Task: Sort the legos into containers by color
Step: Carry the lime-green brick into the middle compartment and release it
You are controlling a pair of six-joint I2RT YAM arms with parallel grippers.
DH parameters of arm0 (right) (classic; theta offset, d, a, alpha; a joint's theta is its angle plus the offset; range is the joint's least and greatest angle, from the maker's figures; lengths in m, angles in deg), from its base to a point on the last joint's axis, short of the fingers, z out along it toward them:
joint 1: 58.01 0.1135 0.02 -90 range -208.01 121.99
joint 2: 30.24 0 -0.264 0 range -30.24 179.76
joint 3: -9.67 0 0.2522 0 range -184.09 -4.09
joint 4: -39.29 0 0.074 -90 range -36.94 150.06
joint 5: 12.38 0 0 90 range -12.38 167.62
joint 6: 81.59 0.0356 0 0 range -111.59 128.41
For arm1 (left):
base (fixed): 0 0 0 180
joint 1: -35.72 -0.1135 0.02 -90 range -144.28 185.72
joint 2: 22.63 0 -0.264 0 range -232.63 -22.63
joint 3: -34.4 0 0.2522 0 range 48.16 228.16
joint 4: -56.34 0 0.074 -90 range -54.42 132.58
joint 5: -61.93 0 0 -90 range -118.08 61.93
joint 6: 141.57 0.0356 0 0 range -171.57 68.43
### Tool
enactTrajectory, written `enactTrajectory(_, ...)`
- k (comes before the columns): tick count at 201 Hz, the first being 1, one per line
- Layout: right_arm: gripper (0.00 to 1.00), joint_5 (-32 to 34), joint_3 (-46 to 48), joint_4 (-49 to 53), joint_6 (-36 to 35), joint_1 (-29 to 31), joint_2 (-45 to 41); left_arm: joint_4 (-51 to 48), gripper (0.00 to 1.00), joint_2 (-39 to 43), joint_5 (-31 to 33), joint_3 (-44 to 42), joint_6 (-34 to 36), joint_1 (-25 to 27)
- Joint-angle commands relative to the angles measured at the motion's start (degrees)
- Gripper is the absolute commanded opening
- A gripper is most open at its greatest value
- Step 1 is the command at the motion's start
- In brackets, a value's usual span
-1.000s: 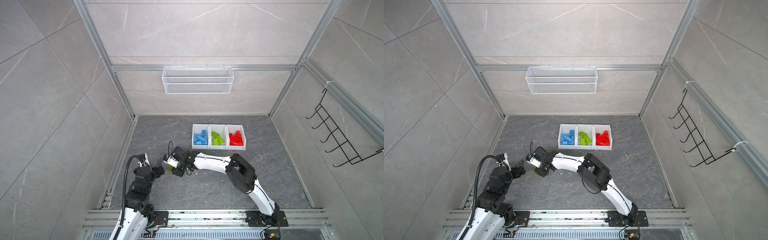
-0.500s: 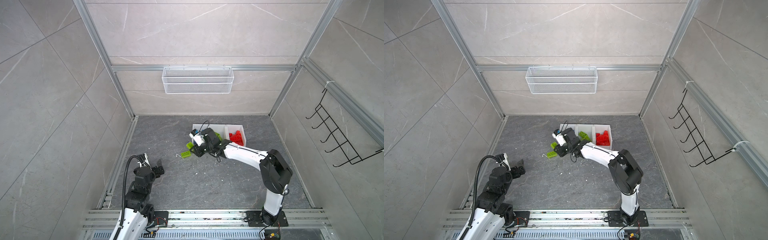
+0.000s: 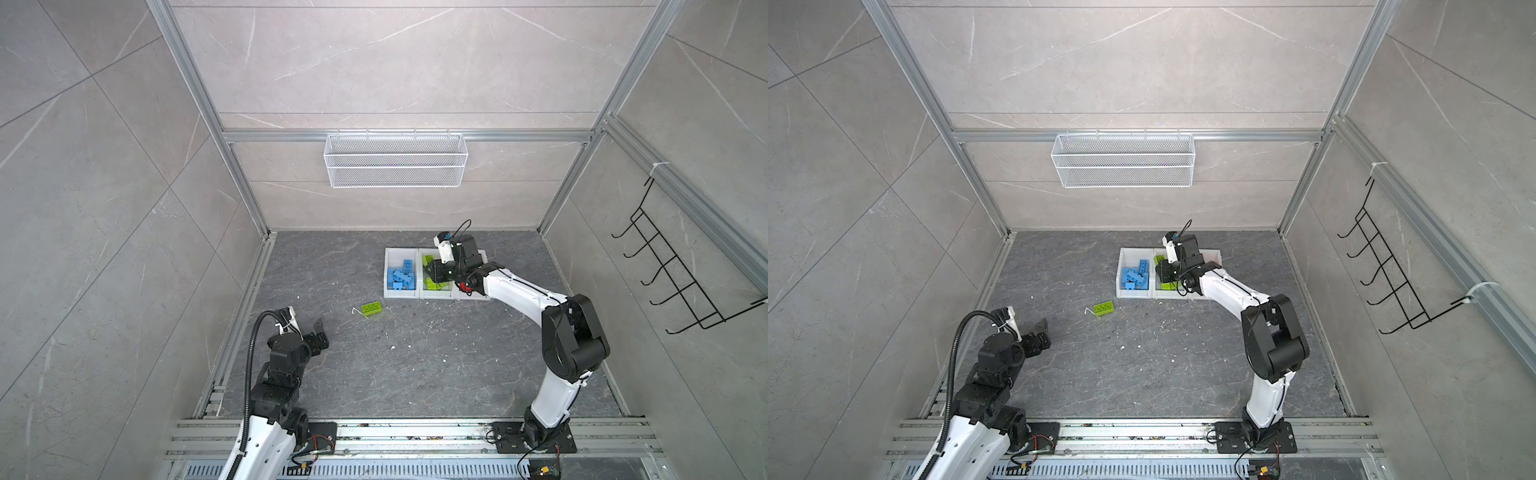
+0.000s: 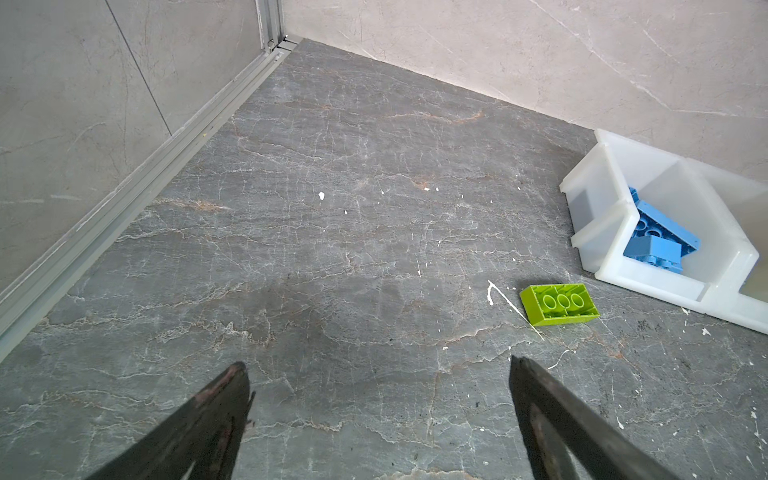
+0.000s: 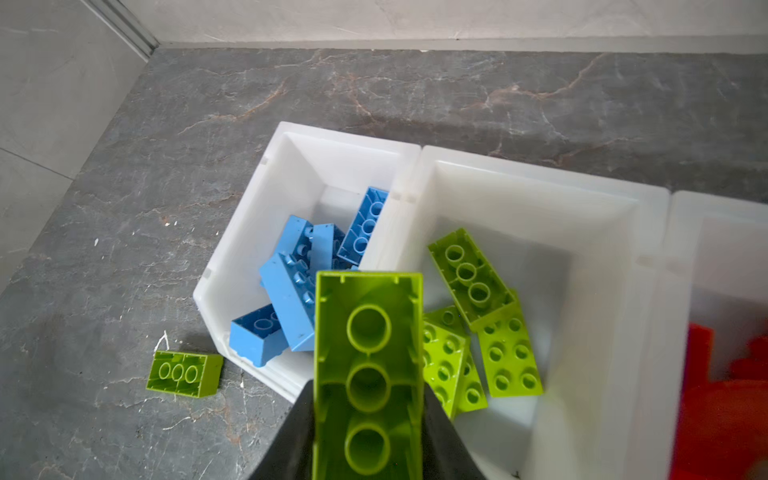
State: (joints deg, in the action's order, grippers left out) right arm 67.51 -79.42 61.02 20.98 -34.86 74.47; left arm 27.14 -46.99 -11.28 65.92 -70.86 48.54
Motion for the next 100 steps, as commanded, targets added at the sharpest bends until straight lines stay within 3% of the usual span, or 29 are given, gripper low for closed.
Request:
enactTrajectory(1,0.30,0.28,-0.42,1.30,1.40,-0.89,1.48,0.51,0.99,-0.21,-0.56,0.77,-0.25,-0.24)
enactTrajectory(100,0.35,1.17,-1.88,2.85,0.02,-3.04,4.10,1.08,0.99,-1.77,-1.12,1.13,0.03,-0.24)
